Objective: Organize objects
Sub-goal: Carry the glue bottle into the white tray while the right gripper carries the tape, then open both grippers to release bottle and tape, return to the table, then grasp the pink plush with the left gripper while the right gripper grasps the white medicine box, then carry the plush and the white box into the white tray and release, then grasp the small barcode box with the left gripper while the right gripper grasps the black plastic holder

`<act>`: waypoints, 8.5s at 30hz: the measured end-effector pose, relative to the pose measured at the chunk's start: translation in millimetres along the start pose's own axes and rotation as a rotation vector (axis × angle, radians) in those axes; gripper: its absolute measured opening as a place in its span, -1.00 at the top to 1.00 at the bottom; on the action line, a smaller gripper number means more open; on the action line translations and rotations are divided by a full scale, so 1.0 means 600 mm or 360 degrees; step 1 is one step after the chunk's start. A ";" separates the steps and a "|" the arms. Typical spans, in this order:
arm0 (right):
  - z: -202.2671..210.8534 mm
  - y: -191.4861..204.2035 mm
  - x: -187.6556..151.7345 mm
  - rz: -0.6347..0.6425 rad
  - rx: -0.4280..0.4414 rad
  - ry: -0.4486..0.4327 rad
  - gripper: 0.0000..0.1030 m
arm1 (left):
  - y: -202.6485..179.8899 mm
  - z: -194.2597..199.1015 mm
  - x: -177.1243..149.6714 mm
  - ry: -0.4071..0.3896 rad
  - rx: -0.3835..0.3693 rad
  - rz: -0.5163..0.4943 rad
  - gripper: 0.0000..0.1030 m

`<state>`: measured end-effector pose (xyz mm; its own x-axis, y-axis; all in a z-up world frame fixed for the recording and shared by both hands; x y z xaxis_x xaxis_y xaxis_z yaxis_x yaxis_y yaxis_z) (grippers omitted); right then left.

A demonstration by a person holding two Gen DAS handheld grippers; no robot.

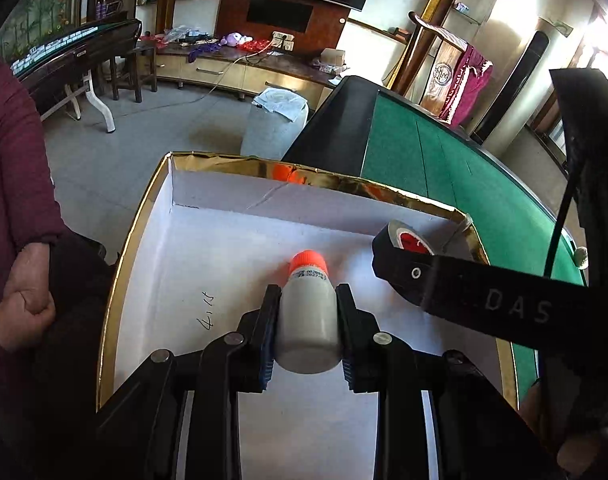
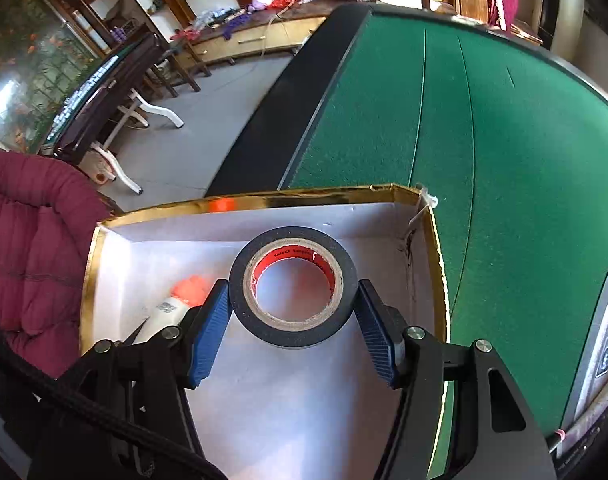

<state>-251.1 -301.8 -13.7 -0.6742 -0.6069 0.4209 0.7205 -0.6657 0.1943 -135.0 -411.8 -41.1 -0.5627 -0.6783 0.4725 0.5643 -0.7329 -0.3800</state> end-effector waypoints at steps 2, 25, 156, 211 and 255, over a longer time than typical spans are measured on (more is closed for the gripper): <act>-0.002 -0.001 0.000 0.0017 -0.0013 0.0020 -0.21 | 0.002 0.001 0.004 -0.0006 -0.0006 0.0001 0.53; 0.335 -0.072 -0.251 0.0099 0.0190 -0.0456 -0.49 | -0.191 0.179 -0.173 -0.0025 -0.0429 -0.0525 -0.05; 0.426 -0.326 -0.525 -0.0023 -0.0875 -0.0601 0.21 | -0.315 0.169 -0.436 0.0253 -0.0726 -0.0794 0.42; 0.118 0.027 -0.118 0.0329 -0.0391 -0.0258 0.20 | -0.028 0.063 -0.002 0.0081 -0.0238 -0.0059 0.41; 0.453 0.048 -0.314 0.0347 -0.0009 -0.0669 -0.52 | -0.160 0.200 -0.137 -0.0153 -0.0345 -0.0220 -0.21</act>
<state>-59.3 -88.8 153.5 -0.3825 -0.5050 0.7737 0.8362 -0.5454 0.0574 -70.3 -279.1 51.7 -0.5600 -0.5702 0.6011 0.3376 -0.8196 -0.4629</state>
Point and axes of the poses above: each gripper's, at about its wrist camera, not at the fingertips, and z roughly against the way its jaws point, y to its left, x to its top, the point moved 6 cm from there along -z, roughly the way its jaws point, and after that the axes turned 14 degrees about z, right-handed, at the moved point
